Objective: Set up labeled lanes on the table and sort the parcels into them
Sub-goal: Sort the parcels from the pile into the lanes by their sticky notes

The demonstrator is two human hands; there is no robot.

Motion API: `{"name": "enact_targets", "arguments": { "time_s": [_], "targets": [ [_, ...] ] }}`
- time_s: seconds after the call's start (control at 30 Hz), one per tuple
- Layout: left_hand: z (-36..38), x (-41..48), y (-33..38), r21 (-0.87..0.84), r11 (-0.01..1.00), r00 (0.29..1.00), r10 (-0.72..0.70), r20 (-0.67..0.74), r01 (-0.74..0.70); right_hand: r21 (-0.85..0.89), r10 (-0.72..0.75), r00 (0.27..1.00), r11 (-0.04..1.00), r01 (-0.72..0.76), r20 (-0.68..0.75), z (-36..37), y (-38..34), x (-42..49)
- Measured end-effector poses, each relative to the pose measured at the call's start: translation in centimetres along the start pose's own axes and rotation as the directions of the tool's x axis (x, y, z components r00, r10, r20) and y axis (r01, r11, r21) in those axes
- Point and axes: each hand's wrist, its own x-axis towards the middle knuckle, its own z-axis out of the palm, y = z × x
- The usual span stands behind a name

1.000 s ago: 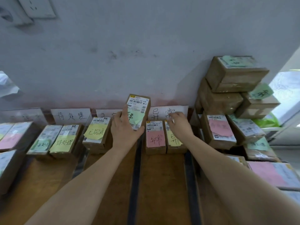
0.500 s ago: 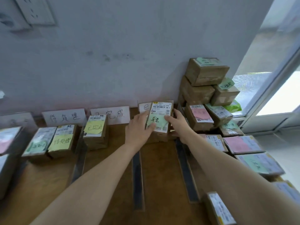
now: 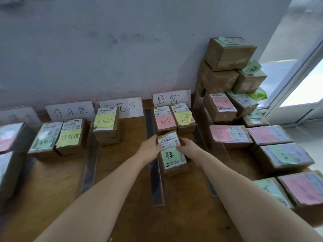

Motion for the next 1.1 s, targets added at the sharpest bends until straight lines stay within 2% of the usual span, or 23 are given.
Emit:
{"name": "enact_targets", "arguments": {
  "time_s": [0.13,0.23,0.37,0.43,0.57,0.73,0.83,1.1],
  "targets": [
    [-0.4,-0.3,0.2,0.015,1.0,1.0,0.01,-0.003,-0.01,-0.145,-0.015,0.997,0.989,0.004,-0.074,1.0,-0.2,1.3],
    [-0.8,-0.4,0.0,0.05,0.999,1.0,0.02,-0.011,-0.019,-0.319,-0.101,0.99,0.946,0.064,-0.101,0.6,-0.5,1.0],
    [-1.5,-0.3,-0.3,0.168,0.984,0.996,0.069,-0.063,-0.058,-0.622,-0.297,0.95,0.763,0.177,-0.094,-1.4,-1.5,-0.7],
    [-2.0,-0.5,-0.1,0.258,0.962,0.987,0.121,-0.106,-0.091,-0.717,-0.37,0.925,0.668,0.2,-0.086,-2.5,-2.2,-1.8],
    [-2.3,-1.2,1.6,0.447,0.877,0.955,0.264,-0.138,-0.178,-0.832,-0.478,0.875,0.514,0.207,-0.078,-4.7,-2.7,-4.2],
    [-0.8,-2.1,5.2,0.524,0.81,0.931,0.355,-0.08,-0.264,-0.908,-0.544,0.836,0.38,0.175,-0.067,-8.2,-2.5,-7.2],
    [1.1,-2.6,7.2,0.561,0.766,0.909,0.413,-0.058,-0.312,-0.923,-0.554,0.828,0.359,0.14,-0.09,-10.4,-1.7,-8.6],
    [9.6,-4.4,14.7,0.629,0.665,0.84,0.542,-0.037,-0.402,-0.899,-0.538,0.832,0.419,0.125,-0.135,-19.5,3.9,-11.8]
  ]
}}
